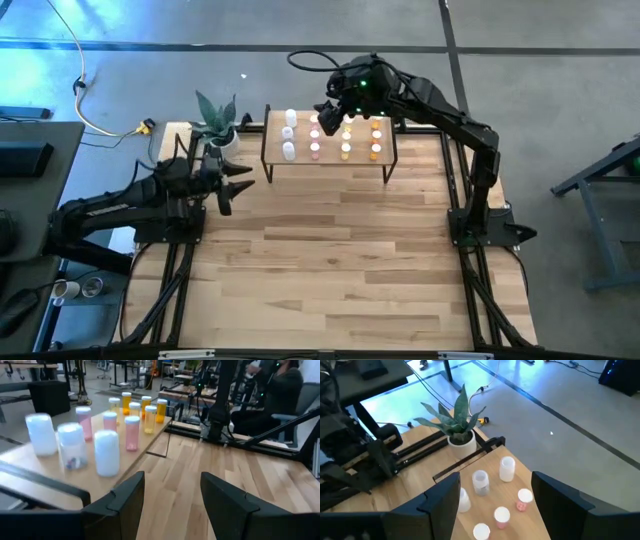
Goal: Pick and place medicine bottles onto shelf by color
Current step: Return to Home Position
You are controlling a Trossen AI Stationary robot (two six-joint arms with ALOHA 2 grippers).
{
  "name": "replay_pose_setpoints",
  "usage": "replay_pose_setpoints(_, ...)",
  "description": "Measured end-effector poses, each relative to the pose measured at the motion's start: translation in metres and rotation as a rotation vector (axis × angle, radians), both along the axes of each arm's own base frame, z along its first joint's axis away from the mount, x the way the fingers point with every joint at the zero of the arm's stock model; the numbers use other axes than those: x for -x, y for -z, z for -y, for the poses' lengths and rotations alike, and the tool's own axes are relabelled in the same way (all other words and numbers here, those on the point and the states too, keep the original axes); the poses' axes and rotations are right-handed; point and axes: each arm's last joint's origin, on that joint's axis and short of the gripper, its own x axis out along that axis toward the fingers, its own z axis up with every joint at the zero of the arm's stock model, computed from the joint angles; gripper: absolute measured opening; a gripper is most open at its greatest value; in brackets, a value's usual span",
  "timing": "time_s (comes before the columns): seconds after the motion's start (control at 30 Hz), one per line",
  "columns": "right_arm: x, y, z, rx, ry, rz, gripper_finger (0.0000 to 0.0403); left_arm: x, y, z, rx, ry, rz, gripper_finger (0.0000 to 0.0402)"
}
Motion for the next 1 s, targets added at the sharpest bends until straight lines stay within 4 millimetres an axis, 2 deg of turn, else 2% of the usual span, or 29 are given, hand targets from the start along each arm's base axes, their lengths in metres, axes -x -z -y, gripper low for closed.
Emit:
replay_pose_setpoints(0.27,0.042,-0.027,-0.012,0.053,0.002,-0.013,0.0236,0.000,0.041,0.000,0.026,0.004,0.115,0.0184)
replay_pose_setpoints(0.4,0.074,-0.048,-0.022,0.135,-0.022,-0.009,0.0236,-0.001,0.053,0.000,0.063,-0.002,0.145,0.0184)
replay_pose_setpoints(0.53,0.109,-0.055,-0.031,0.163,-0.008,-0.072,0.0236,-0.001,0.065,0.000,0.120,-0.010,0.141,0.0184)
replay_pose_setpoints(0.6,0.124,-0.051,-0.034,0.164,-0.011,-0.103,0.0236,-0.001,0.069,0.000,0.140,-0.011,0.161,0.0184)
replay_pose_setpoints(0.73,0.150,-0.032,-0.041,0.151,-0.004,-0.134,0.0236,-0.001,0.075,0.001,0.155,0.013,0.180,0.0184)
replay_pose_setpoints(1.0,0.208,0.032,-0.063,0.095,0.036,0.017,0.0236,-0.001,0.078,0.001,0.196,0.033,0.161,0.0184)
